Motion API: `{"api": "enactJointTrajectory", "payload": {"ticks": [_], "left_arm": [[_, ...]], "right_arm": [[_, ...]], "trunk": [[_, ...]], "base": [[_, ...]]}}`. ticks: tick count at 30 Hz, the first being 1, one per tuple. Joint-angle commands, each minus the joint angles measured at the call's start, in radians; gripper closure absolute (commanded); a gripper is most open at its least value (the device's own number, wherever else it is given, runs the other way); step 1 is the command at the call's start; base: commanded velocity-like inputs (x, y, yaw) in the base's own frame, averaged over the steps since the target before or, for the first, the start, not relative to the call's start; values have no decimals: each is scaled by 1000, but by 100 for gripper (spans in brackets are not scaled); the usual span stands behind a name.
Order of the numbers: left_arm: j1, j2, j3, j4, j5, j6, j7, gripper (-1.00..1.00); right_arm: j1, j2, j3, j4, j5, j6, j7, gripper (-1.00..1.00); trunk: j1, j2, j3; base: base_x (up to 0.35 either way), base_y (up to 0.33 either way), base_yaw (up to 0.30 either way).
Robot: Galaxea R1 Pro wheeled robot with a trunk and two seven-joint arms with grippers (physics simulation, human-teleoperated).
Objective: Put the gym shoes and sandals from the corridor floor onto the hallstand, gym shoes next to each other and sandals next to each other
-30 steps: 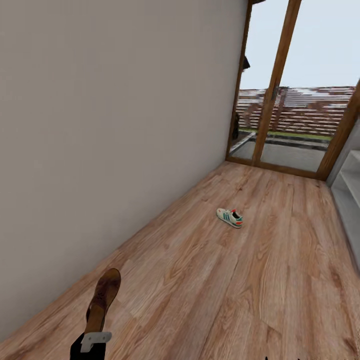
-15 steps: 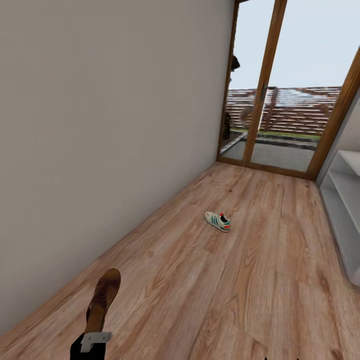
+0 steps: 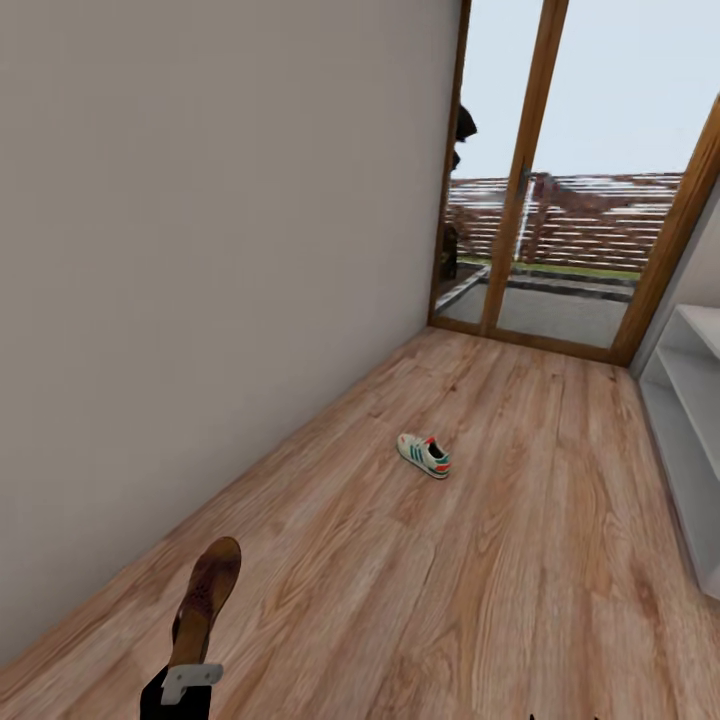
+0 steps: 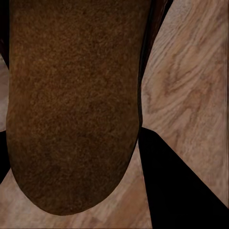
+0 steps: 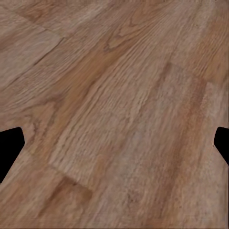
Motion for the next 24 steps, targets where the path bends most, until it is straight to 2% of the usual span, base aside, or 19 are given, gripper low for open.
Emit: {"api": "enactJointTrajectory", "payload": {"ticks": [1,7,24], "left_arm": [[0,0,1,0,-4,-2,3,100],[0,0,1,0,-4,-2,3,100],[0,-1,1,0,-4,-3,3,100]], "right_arm": [[0,1,-3,0,10,-2,0,-100],[0,1,-3,0,10,-2,0,-100],[0,1,-3,0,10,-2,0,-100]], "trunk": [[0,0,-1],[0,0,-1],[0,0,-1]], "base": [[232,-205,0],[232,-205,75],[231,-205,264]]}}
